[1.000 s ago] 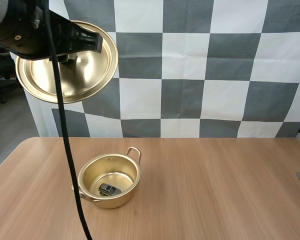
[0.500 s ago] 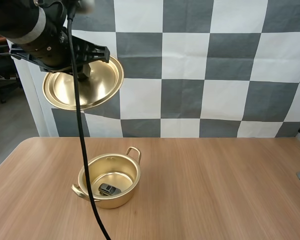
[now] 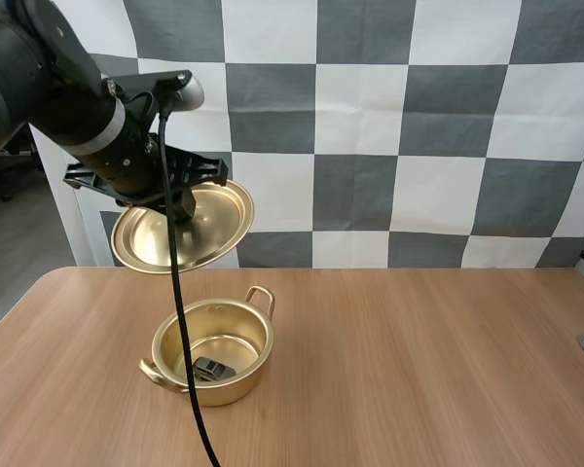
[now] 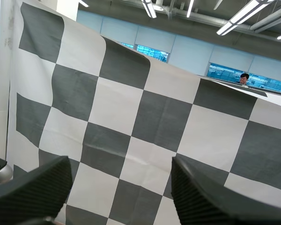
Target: Open the pot, put the car inside, and close it
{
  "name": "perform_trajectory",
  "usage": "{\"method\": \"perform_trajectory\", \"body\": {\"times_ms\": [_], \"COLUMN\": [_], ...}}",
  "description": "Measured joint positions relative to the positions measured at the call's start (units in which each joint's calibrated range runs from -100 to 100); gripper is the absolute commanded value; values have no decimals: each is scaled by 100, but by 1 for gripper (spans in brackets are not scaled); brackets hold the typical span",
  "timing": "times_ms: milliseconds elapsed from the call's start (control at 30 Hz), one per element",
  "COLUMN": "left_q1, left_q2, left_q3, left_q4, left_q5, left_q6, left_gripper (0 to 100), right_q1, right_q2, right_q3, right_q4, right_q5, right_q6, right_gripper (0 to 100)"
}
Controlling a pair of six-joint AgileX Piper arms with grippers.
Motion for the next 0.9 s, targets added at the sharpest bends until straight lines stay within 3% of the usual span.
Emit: {"method": "perform_trajectory", "body": {"times_ms": [33, 100, 267, 900], "left_q1": [0, 0, 0, 0], "left_q2": [45, 89, 89, 730], "left_q3": [167, 1537, 2289, 2637], "left_q4": [-23, -275, -302, -460], "left_q5": [0, 2, 2, -144], "left_q6": [0, 203, 273, 465], "left_gripper": [0, 0, 0, 0], "right_q1": [0, 0, 0, 0], "right_q2": [0, 0, 0, -50], "right_q3": [21, 51, 51, 51], "right_q4": [0, 0, 0, 0], "right_q5": [2, 1, 1, 1], "right_q6": [0, 0, 0, 0], "right_gripper": [100, 100, 100, 100]}}
